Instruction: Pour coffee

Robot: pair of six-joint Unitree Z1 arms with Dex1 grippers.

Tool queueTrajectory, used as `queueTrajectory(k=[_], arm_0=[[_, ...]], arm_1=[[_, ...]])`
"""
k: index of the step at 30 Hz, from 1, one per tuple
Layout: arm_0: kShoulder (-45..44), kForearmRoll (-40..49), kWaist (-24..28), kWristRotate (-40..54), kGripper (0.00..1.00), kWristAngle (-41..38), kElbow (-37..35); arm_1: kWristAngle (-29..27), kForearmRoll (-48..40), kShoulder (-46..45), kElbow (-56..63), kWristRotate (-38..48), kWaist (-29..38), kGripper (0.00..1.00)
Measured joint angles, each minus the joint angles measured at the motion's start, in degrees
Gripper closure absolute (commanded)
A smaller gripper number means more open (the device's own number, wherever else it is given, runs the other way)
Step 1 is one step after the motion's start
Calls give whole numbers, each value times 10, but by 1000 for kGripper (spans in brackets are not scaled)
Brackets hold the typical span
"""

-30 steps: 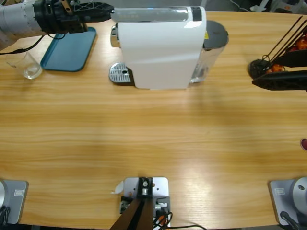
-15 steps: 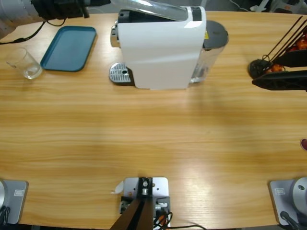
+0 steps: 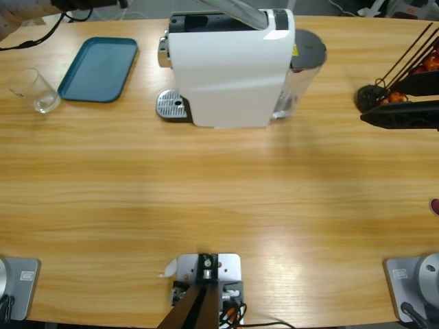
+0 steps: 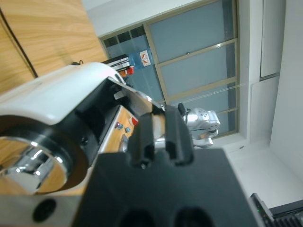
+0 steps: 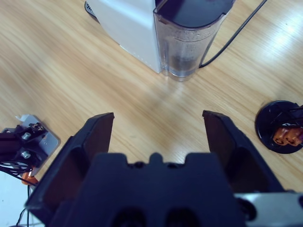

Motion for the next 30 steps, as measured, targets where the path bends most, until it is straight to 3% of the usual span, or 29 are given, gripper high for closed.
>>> queueTrajectory(k=[10, 14, 18, 22, 25, 30], arm_0=[[-16, -4, 2, -11, 1000, -2, -23], [-44, -4, 21, 16, 1000, -6, -19], [-73, -4, 49, 48, 1000, 6, 8], [-83, 8, 72, 53, 1000, 82, 70], [-112, 110, 84, 99, 1000, 131, 94], [-218, 401, 83, 266, 1000, 230, 97]], arm_1=[[-4, -1, -1, 2, 1, -1, 184], [-29, -1, -5, 2, 8, -1, 184], [-51, -1, -21, 5, 15, -1, 184], [-56, -1, -31, 9, 16, -1, 184], [-56, -1, -31, 11, 16, -1, 184], [-56, -1, -42, 12, 16, -1, 190]])
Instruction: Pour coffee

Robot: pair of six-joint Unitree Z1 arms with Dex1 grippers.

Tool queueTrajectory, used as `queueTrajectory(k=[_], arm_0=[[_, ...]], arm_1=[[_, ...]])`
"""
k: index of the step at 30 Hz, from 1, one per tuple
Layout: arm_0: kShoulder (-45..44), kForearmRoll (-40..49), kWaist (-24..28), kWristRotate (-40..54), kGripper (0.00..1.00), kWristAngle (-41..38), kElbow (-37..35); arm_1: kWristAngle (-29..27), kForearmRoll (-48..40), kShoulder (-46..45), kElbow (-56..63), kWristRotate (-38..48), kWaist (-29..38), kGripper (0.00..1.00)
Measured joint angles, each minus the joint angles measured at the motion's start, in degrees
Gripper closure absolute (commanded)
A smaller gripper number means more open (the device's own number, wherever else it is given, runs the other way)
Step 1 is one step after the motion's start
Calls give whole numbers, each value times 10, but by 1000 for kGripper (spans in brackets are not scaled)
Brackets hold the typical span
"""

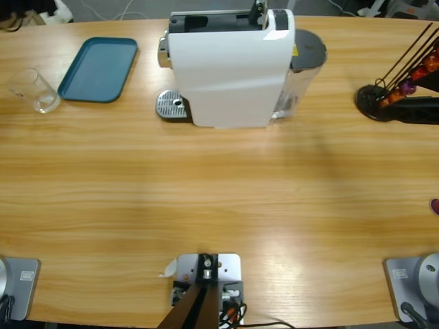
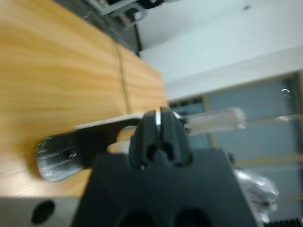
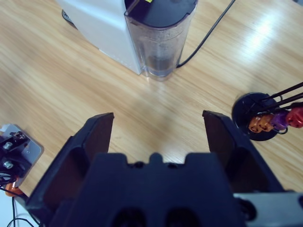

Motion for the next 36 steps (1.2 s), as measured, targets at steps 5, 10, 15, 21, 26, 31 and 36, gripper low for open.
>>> queueTrajectory(k=[5, 10, 15, 21, 26, 31, 36], arm_0=[[-96, 277, -24, 182, 785, 93, -47], [-155, 518, -102, 391, 453, 247, -138], [-203, 596, -183, 511, 330, 369, -149], [-230, 618, -246, 558, 246, 407, -149], [-267, 606, -265, 565, 216, 443, -127], [-284, 607, -270, 598, 197, 464, -93], [-284, 607, -257, 582, 197, 469, -90]], arm_1=[[-5, 0, -13, 1, 3, 0, 243], [-107, 1, -14, 3, 59, -12, 232], [-142, 0, -5, 3, 126, -62, 1], [-153, 4, 24, -4, 159, -58, 41], [-157, -21, 14, -4, 173, -135, 497], [-158, -63, 14, -2, 173, -161, 493], [-156, -101, 18, 6, 173, -164, 487]])
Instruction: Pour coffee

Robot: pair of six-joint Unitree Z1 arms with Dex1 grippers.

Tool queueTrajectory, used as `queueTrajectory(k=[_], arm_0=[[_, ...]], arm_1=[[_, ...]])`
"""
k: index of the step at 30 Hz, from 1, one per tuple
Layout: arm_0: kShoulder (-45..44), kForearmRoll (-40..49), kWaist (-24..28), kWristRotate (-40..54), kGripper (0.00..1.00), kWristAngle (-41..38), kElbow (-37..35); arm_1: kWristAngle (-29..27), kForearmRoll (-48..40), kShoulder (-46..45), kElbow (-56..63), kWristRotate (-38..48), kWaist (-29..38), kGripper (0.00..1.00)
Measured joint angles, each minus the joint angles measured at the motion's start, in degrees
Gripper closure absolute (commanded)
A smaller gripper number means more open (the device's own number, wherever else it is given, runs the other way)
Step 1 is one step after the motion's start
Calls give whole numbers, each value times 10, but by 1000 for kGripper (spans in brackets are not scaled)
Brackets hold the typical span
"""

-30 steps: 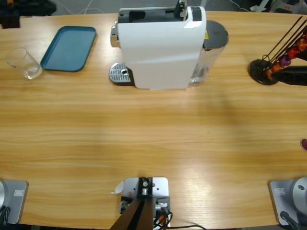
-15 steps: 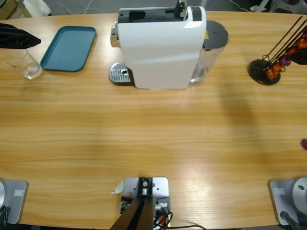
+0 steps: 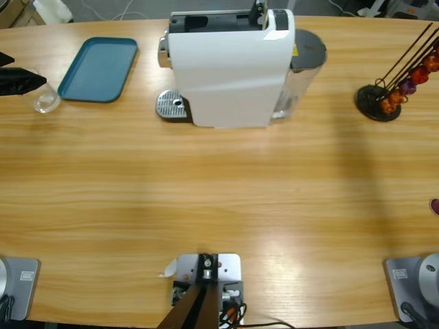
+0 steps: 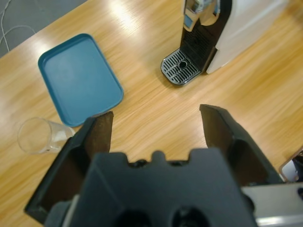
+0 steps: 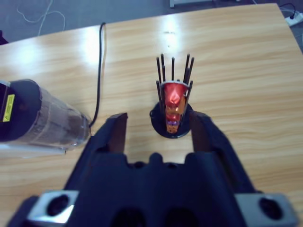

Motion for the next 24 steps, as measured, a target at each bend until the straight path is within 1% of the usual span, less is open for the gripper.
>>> queueTrajectory(k=[10, 20, 24], arm_0=[[2, -1, 22, -18, 200, -3, 0], [2, -1, 26, -18, 199, -3, 0], [2, -1, 27, -18, 200, -3, 0]], arm_1=[[0, -31, 64, 1, 0, 0, 485], [-37, -32, 76, 5, 4, 0, 485], [-41, -32, 76, 6, 7, 0, 487]])
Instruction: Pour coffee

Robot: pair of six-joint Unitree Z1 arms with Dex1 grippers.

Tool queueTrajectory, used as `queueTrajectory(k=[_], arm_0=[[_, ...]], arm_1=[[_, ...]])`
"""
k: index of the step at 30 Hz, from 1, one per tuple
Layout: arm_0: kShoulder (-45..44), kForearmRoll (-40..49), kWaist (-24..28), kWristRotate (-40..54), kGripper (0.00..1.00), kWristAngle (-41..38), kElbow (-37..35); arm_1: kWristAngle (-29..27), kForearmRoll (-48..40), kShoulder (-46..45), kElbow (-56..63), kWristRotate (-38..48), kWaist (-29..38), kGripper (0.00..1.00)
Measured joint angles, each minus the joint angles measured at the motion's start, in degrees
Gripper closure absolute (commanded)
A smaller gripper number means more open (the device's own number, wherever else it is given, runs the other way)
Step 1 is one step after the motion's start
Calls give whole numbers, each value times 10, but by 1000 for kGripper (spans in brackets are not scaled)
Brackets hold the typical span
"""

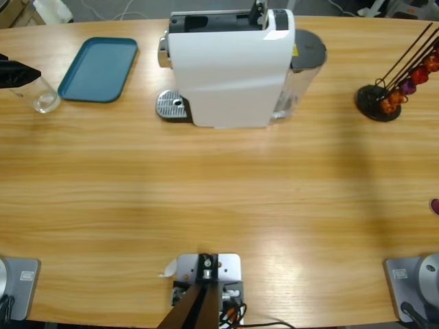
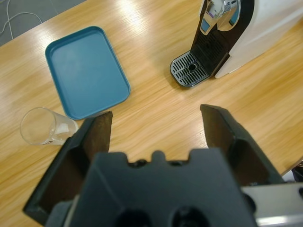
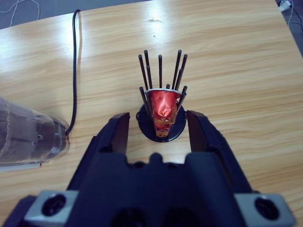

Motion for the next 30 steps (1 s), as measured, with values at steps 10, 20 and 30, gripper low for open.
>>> queueTrajectory(k=[10, 20, 30], arm_0=[[0, 0, 4, 0, 202, 0, 0], [0, 0, 7, 0, 202, 0, 0], [0, 0, 7, 0, 202, 0, 0]], arm_1=[[0, 0, 10, 0, 2, 0, 487], [0, -2, 31, 0, 6, -4, 487], [-2, -6, 31, 0, 6, -5, 630]])
